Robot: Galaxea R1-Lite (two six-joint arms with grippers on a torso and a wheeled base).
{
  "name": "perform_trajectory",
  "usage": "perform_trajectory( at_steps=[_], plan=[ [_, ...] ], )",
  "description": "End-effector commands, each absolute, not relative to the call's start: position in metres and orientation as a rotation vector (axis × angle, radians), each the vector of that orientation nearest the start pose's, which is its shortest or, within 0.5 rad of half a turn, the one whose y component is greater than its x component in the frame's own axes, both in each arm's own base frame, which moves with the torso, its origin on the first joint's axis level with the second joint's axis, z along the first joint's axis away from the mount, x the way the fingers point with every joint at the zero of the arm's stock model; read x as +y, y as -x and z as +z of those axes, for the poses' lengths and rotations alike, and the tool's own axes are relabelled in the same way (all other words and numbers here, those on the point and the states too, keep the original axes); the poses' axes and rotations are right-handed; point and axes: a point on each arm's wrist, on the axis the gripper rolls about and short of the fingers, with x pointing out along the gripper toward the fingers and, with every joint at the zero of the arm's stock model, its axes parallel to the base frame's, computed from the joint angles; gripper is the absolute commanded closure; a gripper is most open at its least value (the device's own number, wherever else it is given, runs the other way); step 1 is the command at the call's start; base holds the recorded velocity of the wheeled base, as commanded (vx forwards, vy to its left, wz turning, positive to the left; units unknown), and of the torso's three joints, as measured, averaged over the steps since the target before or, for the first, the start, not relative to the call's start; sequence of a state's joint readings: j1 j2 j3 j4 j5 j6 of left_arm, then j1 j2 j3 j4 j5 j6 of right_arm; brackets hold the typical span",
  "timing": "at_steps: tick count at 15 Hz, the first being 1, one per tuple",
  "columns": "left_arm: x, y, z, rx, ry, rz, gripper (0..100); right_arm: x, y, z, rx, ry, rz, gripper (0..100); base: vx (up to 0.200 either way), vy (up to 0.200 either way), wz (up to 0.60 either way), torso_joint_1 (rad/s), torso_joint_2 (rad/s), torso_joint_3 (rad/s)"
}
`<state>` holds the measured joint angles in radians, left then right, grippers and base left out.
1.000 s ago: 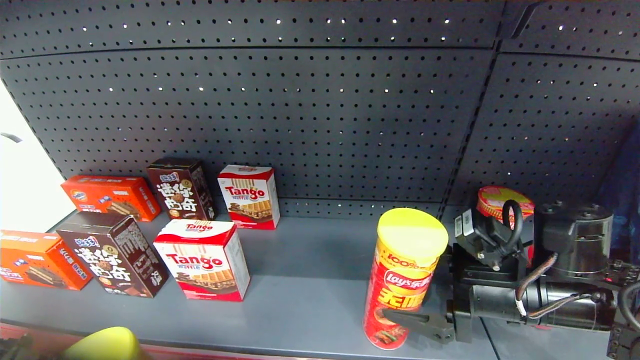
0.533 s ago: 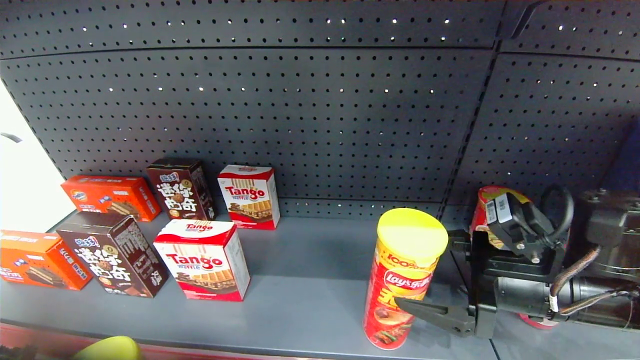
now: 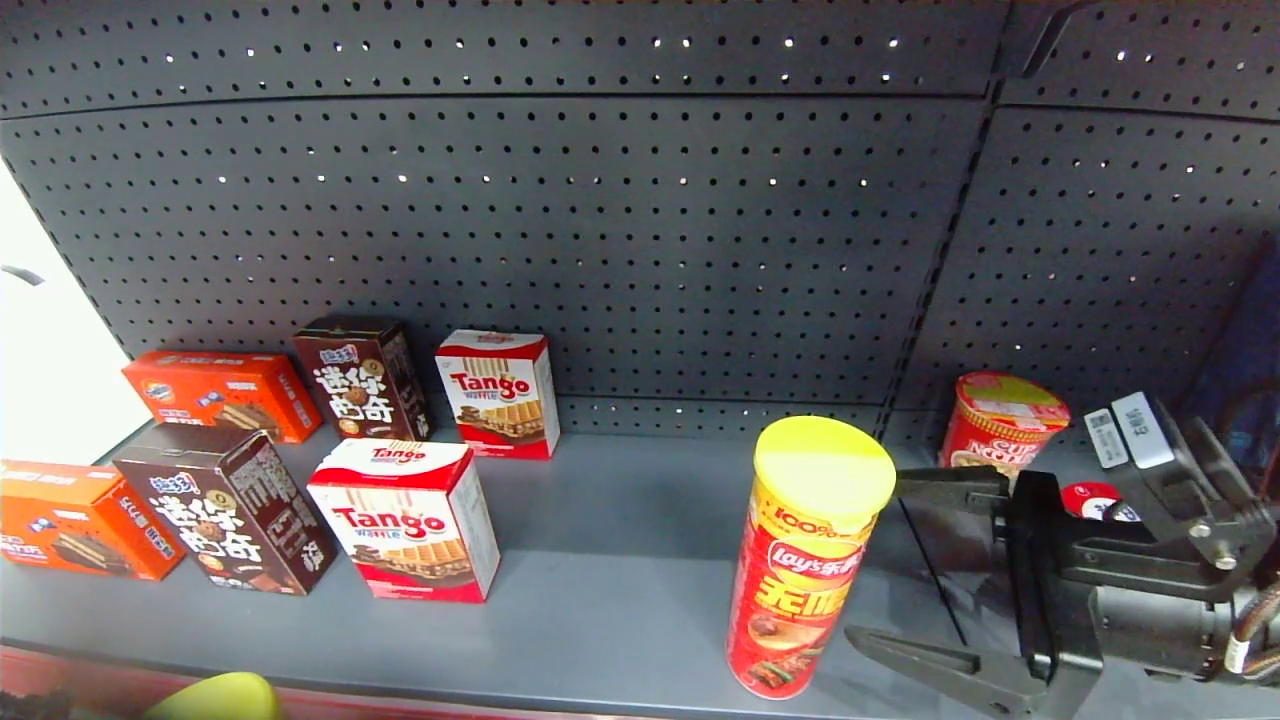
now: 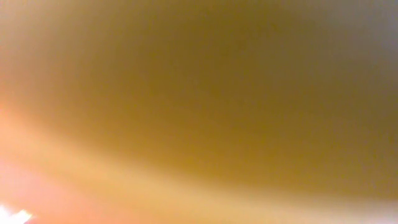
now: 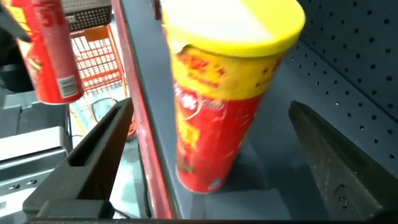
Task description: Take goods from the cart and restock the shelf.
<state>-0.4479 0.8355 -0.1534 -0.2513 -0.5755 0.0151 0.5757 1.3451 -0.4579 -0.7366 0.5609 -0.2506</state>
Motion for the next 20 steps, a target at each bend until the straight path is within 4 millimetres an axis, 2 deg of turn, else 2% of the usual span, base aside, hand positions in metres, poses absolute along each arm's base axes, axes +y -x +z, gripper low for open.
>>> perform_trajectory(
  at_steps=[1, 4, 8, 10, 12, 13, 14, 17, 20],
  plan=[
    [-0.042, -0.059, 0.130, 0.442, 0.015, -1.010, 100, 0.109, -0.146, 0.192, -0.011, 0.223, 1.145, 0, 0.000, 0.000, 0.00, 0.000, 0.00, 0.000],
    [-0.042, -0.060, 0.130, 0.442, 0.015, -1.009, 100, 0.095, -0.126, 0.196, -0.020, 0.223, 1.129, 0, 0.000, 0.000, 0.00, 0.000, 0.00, 0.000],
    [-0.042, -0.060, 0.132, 0.429, 0.013, -1.005, 100, 0.064, -0.092, 0.218, -0.053, 0.199, 1.047, 0, 0.000, 0.000, 0.00, 0.000, 0.00, 0.000],
    [-0.043, -0.061, 0.137, 0.408, 0.010, -1.009, 100, 0.046, -0.073, 0.223, -0.043, 0.202, 0.929, 0, 0.000, 0.000, 0.00, 0.000, 0.00, 0.000],
    [-0.044, -0.062, 0.142, 0.388, 0.008, -1.011, 100, 0.042, -0.066, 0.223, -0.032, 0.202, 0.896, 0, 0.000, 0.000, 0.00, 0.000, 0.00, 0.000],
    [-0.047, -0.069, 0.162, 0.324, 0.003, -1.014, 100, 0.032, -0.051, 0.217, -0.009, 0.166, 0.807, 0, 0.000, 0.000, 0.00, 0.000, 0.00, 0.000],
    [-0.049, -0.073, 0.174, 0.289, 0.001, -1.015, 100, 0.028, -0.044, 0.214, -0.017, 0.128, 0.770, 0, 0.000, 0.000, 0.00, 0.000, 0.00, 0.000],
    [-0.052, -0.079, 0.190, 0.267, -0.005, -1.006, 100, 0.019, -0.028, 0.207, -0.060, 0.099, 0.704, 0, 0.000, 0.000, 0.00, 0.000, 0.00, 0.000],
    [-0.065, -0.098, 0.202, 0.286, -0.012, -1.036, 100, 0.015, -0.019, 0.197, -0.078, 0.097, 0.672, 0, 0.000, 0.000, 0.00, 0.000, 0.00, 0.000]
  ],
)
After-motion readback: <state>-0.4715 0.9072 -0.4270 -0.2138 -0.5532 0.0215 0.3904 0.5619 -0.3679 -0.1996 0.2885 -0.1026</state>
